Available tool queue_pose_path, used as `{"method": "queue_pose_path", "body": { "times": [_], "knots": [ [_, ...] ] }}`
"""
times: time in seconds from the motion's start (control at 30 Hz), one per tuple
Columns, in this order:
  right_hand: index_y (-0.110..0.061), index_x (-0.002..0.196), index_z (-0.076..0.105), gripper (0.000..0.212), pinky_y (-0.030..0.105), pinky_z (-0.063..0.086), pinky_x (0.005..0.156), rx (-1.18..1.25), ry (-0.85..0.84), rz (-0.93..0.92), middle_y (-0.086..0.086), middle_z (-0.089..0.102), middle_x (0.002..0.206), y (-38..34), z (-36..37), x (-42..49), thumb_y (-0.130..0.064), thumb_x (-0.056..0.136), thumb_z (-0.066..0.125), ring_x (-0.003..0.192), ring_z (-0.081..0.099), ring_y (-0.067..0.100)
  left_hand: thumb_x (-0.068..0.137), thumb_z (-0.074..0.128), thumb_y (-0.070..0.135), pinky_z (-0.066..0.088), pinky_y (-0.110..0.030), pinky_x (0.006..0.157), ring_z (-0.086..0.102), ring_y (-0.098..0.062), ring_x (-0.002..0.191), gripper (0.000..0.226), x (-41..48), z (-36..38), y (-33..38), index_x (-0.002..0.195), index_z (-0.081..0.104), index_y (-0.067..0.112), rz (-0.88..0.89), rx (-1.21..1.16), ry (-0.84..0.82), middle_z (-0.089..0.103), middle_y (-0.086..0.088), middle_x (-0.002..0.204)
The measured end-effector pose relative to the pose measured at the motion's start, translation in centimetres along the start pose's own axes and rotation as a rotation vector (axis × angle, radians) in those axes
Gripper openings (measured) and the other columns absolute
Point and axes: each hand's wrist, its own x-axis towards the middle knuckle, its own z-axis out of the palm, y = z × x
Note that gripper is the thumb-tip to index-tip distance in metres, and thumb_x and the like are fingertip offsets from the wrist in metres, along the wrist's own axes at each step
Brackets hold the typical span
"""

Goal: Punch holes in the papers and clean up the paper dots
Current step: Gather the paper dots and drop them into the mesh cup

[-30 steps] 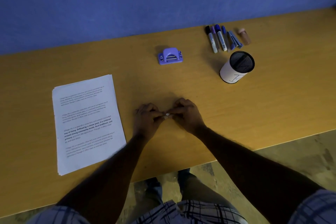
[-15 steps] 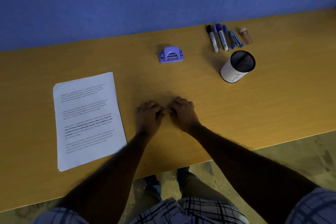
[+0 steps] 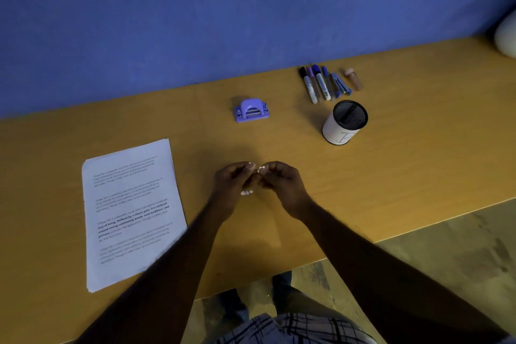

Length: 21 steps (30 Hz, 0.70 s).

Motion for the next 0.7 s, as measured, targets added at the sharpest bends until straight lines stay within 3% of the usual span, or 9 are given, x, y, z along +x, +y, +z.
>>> {"method": "queue_pose_path", "body": {
  "times": [0.13, 0.23, 0.33, 0.53, 0.7],
  "knots": [
    [0.005, 0.106, 0.06, 0.016, 0.03, 0.05, 0.076, 0.204, -0.053, 0.006, 0.013, 0.065, 0.087, -2.6, -0.9, -0.2, -0.003, 0.098, 0.049, 0.078, 0.061, 0.018, 0.084, 0.071, 0.033, 0.055, -0.034, 0.072, 0.066, -0.019, 0.081, 0.023, 1.0, 1.3, 1.6, 0.098, 0.074, 0.014, -0.049, -0.158, -0.072, 0.073, -0.009, 0.088],
    [0.002, 0.102, 0.06, 0.013, 0.033, 0.047, 0.079, 0.29, -0.019, 0.019, 0.014, 0.062, 0.088, -3.8, -1.8, 0.0, -0.002, 0.098, 0.048, 0.079, 0.058, 0.019, 0.088, 0.068, 0.019, 0.056, -0.026, 0.071, 0.067, -0.017, 0.077, 0.01, 1.7, 3.0, 2.9, 0.09, 0.076, 0.013, 0.012, -0.242, -0.102, 0.074, -0.01, 0.083],
    [-0.003, 0.094, 0.061, 0.015, 0.032, 0.045, 0.079, 0.327, 0.009, 0.016, 0.011, 0.061, 0.085, -4.9, -3.4, 0.4, -0.002, 0.098, 0.047, 0.077, 0.057, 0.018, 0.088, 0.067, 0.012, 0.055, -0.021, 0.067, 0.068, -0.013, 0.072, 0.01, 2.6, 4.9, 4.1, 0.085, 0.076, 0.014, 0.01, -0.263, -0.125, 0.074, -0.008, 0.079],
    [-0.004, 0.091, 0.06, 0.015, 0.027, 0.044, 0.072, 0.338, 0.104, -0.016, 0.01, 0.058, 0.083, -7.1, -7.6, 1.6, -0.005, 0.099, 0.047, 0.073, 0.054, 0.015, 0.087, 0.068, 0.01, 0.056, -0.02, 0.064, 0.069, -0.011, 0.07, 0.007, 5.5, 10.0, 6.7, 0.086, 0.074, 0.012, 0.015, -0.184, -0.187, 0.075, -0.005, 0.076],
    [-0.004, 0.09, 0.059, 0.017, 0.024, 0.042, 0.068, 0.317, 0.175, -0.035, 0.009, 0.057, 0.081, -8.8, -11.8, 2.9, -0.007, 0.1, 0.047, 0.071, 0.053, 0.014, 0.089, 0.067, 0.01, 0.058, -0.022, 0.066, 0.07, -0.009, 0.069, 0.018, 7.6, 15.0, 8.3, 0.077, 0.077, 0.019, 0.058, -0.086, -0.25, 0.075, -0.002, 0.073]
  ]
}}
